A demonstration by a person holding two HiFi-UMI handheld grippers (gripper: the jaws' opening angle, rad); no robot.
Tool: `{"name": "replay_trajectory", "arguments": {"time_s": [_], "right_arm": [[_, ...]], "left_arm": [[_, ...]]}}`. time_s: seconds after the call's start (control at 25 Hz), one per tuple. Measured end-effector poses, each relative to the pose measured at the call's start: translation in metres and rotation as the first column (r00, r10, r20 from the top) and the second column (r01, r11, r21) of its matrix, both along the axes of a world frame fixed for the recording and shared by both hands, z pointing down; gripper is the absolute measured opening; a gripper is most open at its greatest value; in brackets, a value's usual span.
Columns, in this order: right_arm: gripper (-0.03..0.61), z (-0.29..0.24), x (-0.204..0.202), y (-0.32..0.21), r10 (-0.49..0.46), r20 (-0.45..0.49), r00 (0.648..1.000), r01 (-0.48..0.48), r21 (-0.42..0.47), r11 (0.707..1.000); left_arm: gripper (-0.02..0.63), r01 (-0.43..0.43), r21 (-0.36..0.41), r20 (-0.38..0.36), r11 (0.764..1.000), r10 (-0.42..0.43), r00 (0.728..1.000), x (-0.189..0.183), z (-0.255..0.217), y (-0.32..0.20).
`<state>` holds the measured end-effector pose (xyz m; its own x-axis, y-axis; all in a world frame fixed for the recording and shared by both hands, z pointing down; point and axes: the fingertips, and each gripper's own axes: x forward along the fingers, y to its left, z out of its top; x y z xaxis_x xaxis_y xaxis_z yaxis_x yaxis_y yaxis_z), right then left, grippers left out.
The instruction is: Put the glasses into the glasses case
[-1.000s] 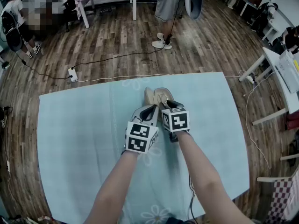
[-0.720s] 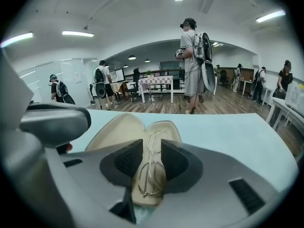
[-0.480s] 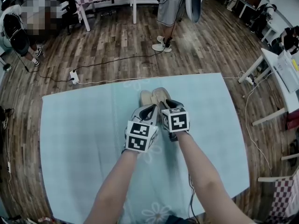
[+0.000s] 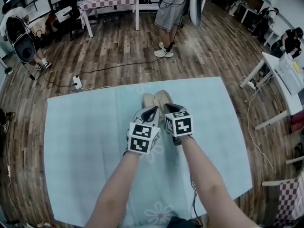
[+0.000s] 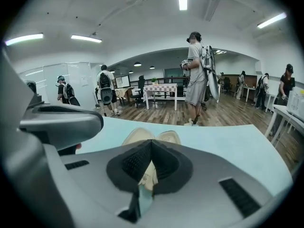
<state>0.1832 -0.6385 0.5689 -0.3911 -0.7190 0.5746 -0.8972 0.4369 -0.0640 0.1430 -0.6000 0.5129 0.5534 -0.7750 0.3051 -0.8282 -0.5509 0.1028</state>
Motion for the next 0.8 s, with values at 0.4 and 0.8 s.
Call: {"name": "replay_trajectory", "arguments": {"time_s": [0.4, 0.8], "right_arm": [[0.006, -0.037, 0.001, 0.026, -0.011, -0.014, 1.0, 0.012, 0.064, 0.998], [0.006, -0.078, 0.003, 0.062, -0.003, -0.03, 1.0, 0.007, 0.128, 0.992]], "left_arm": [[0.008, -0.012, 0.054, 0.001, 0.998, 0.012, 1.0, 0.0, -0.042, 0.02], [0.008, -0.032, 0.104, 0.002, 0.994, 0.032, 0.999, 0.001, -0.078, 0.052]]}}
